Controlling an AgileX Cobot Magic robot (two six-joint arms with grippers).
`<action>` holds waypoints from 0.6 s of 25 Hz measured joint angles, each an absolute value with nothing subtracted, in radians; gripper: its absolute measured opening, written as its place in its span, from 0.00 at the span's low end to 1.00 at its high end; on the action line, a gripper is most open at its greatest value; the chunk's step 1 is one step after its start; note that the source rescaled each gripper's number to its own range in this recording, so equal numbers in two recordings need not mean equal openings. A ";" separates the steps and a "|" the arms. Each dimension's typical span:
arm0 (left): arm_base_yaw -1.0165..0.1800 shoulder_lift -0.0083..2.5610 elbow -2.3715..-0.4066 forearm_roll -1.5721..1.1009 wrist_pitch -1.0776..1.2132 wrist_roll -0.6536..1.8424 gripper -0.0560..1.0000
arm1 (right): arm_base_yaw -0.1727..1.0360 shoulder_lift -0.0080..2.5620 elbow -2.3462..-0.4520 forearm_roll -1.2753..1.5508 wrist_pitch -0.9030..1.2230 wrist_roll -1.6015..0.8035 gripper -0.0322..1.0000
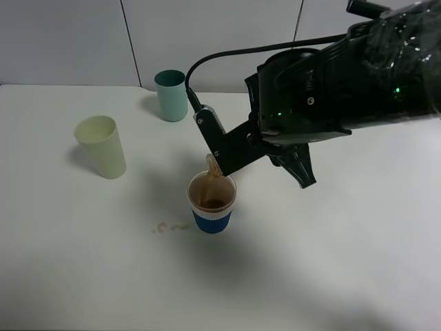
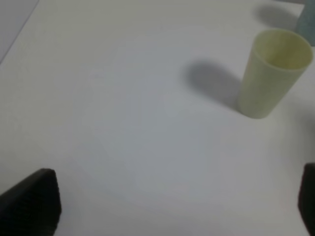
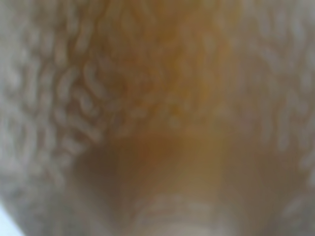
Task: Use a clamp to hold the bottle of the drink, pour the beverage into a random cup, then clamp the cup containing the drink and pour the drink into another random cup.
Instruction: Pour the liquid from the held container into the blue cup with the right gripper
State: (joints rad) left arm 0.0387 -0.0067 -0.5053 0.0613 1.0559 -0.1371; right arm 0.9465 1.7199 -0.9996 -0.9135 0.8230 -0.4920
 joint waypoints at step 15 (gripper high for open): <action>0.039 -0.007 -0.505 0.061 1.056 -0.137 0.90 | 0.949 1.720 -1.000 -0.953 0.824 -0.504 0.05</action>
State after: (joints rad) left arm 0.0387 -0.0067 -0.5053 0.0613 1.0559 -0.1371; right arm 0.9488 1.7199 -0.9996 -0.9530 0.8241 -0.5039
